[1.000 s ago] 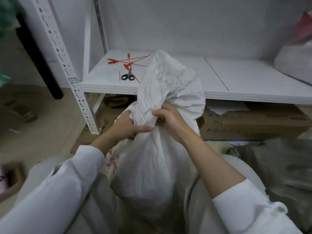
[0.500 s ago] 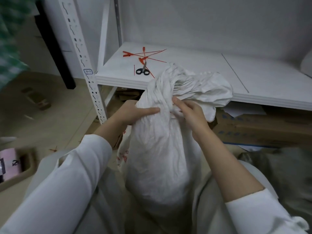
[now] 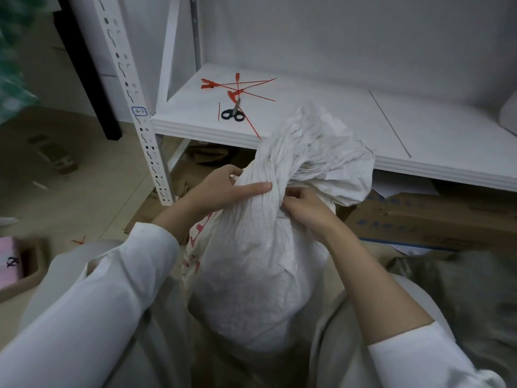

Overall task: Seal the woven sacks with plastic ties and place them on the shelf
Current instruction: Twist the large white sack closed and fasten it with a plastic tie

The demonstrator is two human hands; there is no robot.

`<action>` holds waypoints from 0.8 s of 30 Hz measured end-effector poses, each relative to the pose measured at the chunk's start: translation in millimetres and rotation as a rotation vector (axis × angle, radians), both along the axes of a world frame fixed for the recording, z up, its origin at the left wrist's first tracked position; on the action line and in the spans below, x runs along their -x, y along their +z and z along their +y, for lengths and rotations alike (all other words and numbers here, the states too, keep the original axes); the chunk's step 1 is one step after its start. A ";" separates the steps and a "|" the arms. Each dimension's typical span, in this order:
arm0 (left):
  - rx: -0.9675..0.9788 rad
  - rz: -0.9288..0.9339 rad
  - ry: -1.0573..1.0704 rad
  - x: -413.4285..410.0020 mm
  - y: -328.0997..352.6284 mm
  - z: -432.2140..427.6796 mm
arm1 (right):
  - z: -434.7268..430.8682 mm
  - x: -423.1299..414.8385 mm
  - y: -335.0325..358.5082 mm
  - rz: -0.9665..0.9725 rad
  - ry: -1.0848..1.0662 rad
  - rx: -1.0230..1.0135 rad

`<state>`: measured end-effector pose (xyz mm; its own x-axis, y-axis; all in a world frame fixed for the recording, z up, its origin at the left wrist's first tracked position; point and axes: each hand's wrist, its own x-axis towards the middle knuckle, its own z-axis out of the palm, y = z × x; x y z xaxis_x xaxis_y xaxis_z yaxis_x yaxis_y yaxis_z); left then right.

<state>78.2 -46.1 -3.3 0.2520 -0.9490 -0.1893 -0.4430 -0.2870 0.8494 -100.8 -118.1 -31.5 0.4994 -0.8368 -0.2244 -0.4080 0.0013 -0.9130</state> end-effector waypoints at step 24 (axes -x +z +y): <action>0.277 0.260 0.348 -18.3 2.0 -3.1 | 1.2 2.9 6.3 0.085 0.066 0.230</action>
<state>96.5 -49.1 -1.3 0.5396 -0.8409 -0.0410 -0.1256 -0.1286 0.9837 -103.7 -116.8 -25.2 0.5420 -0.8370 -0.0754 -0.4755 -0.2315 -0.8487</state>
